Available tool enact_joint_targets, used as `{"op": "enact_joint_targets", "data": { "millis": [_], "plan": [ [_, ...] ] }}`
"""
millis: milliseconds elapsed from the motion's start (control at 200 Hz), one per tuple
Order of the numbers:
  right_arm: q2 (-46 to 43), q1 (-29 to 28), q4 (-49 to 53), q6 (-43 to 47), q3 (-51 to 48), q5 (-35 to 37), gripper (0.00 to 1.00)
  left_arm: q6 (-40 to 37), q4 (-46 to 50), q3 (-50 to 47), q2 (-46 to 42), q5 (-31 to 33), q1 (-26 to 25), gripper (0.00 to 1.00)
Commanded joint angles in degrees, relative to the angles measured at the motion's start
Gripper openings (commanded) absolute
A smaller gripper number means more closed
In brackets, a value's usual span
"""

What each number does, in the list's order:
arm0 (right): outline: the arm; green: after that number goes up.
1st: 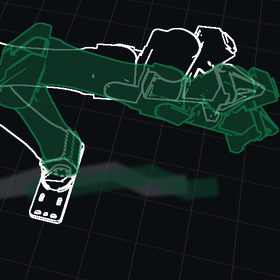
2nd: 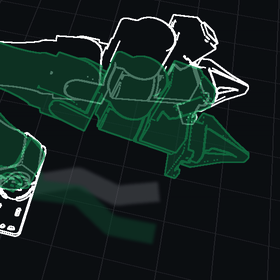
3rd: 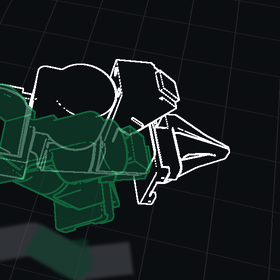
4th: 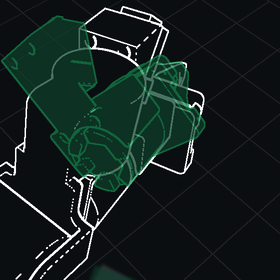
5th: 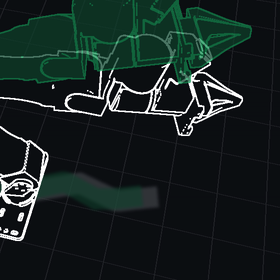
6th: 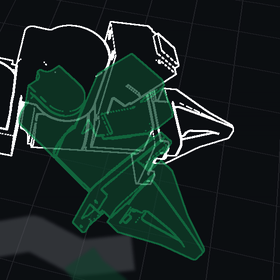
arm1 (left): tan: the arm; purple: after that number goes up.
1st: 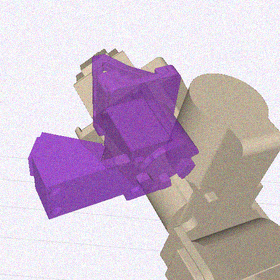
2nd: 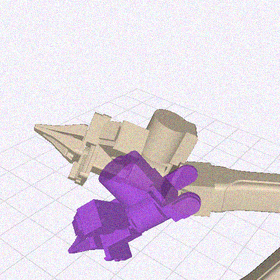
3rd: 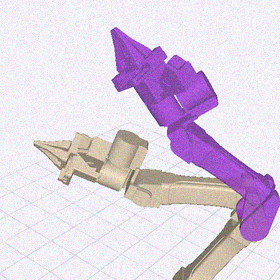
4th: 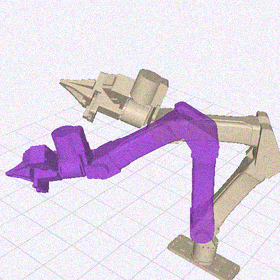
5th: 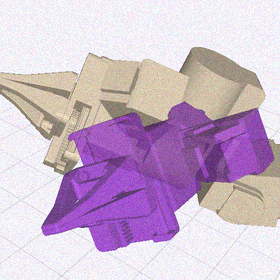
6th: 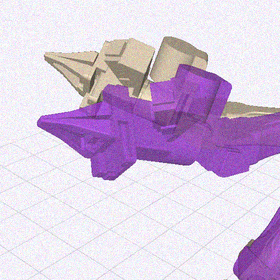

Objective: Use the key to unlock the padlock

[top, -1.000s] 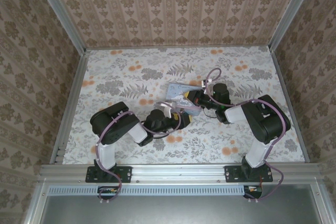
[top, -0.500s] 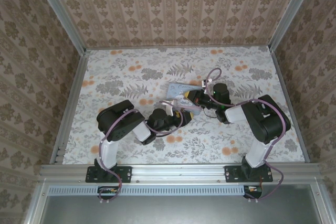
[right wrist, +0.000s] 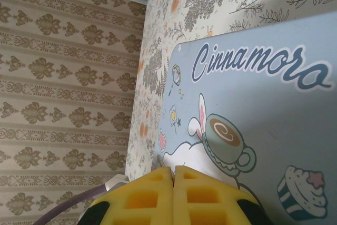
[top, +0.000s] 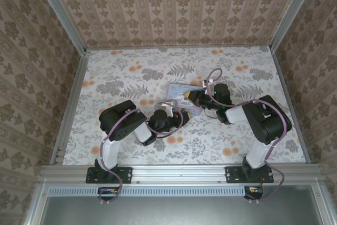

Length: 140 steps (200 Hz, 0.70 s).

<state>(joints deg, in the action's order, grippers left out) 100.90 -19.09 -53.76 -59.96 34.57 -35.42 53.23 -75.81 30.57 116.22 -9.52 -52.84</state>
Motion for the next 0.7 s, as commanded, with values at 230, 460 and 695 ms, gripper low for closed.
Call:
{"op": "enact_joint_targets", "data": {
  "millis": [230, 460, 695],
  "plan": [
    [-3.0, 0.5, 2.5, 0.0, 1.9, -2.4, 0.00, 2.4, 2.0, 0.3, 0.8, 0.4, 0.3, 0.16],
    [-8.2, 0.6, 5.2, -0.1, 2.0, -2.9, 0.00, 4.6, 2.0, 0.7, 0.7, 0.5, 1.5, 0.00],
    [-14.9, 0.4, 7.8, -0.1, -0.8, -2.3, 0.00, 6.2, 2.0, 0.5, 0.3, 1.1, 3.6, 0.00]
  ]
}}
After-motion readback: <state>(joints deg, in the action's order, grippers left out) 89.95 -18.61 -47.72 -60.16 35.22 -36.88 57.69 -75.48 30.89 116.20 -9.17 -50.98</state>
